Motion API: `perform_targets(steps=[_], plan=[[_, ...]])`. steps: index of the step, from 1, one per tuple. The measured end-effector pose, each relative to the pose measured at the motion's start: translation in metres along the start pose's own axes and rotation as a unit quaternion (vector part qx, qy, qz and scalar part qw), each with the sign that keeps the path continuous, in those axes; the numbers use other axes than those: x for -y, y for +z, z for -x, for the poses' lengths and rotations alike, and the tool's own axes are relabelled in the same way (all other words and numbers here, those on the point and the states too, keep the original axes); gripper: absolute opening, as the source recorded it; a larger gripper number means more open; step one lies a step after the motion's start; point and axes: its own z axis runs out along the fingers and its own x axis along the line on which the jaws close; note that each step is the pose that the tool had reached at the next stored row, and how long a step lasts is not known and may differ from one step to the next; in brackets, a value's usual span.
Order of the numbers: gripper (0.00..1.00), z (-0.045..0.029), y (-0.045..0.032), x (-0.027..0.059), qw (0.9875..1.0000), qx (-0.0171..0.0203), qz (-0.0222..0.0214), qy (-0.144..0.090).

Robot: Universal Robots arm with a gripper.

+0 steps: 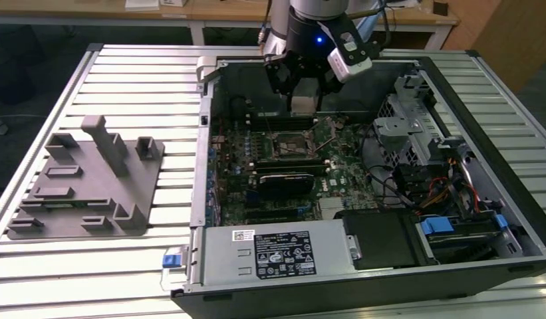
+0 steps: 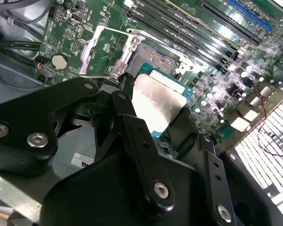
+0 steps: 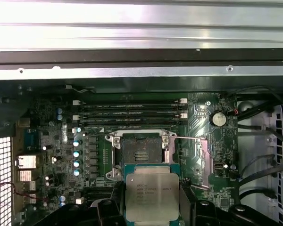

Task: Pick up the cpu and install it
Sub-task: 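Pick up the cpu and move it towards the insertion slot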

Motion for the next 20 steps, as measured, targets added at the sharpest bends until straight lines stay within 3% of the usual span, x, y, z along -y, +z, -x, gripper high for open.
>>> perform_targets(steps=[12, 20], plan=[[0.55, -0.0004, 0.0178, 0.0009, 1.0, 0.006, 0.0001, -0.001], [0.55, -0.0024, 0.0293, 0.0018, 1.0, 0.0076, 0.0002, -0.001]])
